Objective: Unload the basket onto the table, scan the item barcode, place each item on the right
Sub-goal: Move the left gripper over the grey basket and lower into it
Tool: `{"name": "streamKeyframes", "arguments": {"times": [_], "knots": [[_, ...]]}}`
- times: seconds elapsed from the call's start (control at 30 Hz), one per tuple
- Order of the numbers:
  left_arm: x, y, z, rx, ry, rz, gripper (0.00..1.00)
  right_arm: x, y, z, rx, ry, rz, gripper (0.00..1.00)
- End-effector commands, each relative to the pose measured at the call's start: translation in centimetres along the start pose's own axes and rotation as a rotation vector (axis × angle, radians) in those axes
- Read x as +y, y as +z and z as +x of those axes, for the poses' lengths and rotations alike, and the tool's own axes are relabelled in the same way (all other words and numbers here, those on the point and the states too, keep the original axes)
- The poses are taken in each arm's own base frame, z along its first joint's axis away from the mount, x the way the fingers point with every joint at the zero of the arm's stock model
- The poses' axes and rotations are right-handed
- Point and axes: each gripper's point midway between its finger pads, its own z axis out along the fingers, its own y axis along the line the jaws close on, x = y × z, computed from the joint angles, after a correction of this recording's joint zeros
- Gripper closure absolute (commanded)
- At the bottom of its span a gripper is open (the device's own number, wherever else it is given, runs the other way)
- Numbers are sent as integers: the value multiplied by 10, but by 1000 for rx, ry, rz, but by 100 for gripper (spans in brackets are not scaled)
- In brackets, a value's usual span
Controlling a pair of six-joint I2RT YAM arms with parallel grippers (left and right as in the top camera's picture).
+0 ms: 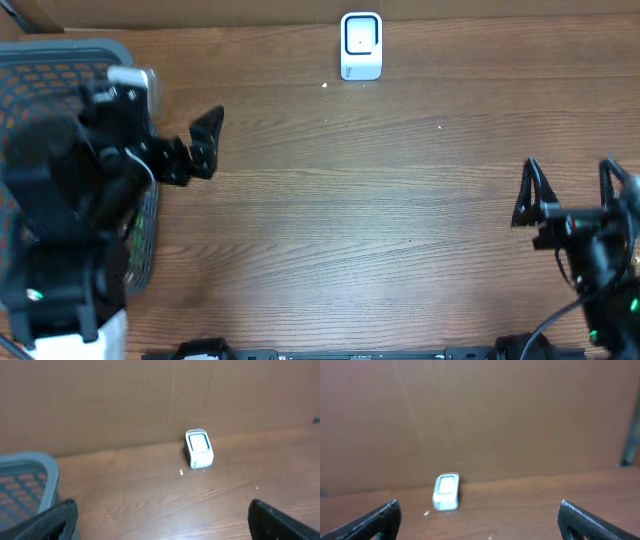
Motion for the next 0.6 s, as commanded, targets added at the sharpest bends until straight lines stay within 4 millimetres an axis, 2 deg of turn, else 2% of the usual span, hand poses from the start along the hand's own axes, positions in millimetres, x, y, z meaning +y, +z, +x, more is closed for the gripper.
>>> {"name": "streamKeyframes", "arguments": {"times": [0.0,0.1,0.17,0.37,0.57], "knots": [[-6,-6,-22,33,14,35,0,30,15,-19,82,-4,-138,0],[-22,-6,-14,100,104,141,0,41,29,-24,209,9,-177,0],[-23,-4,-8,124,120,157,0,46,39,-25,292,20,-189,0],[-40,1,11,222,-51,266,0,56,68,-22,463,52,-217,0],[-29,24,8,230,-80,245,0,65,92,3,566,88,-277,0]]}}
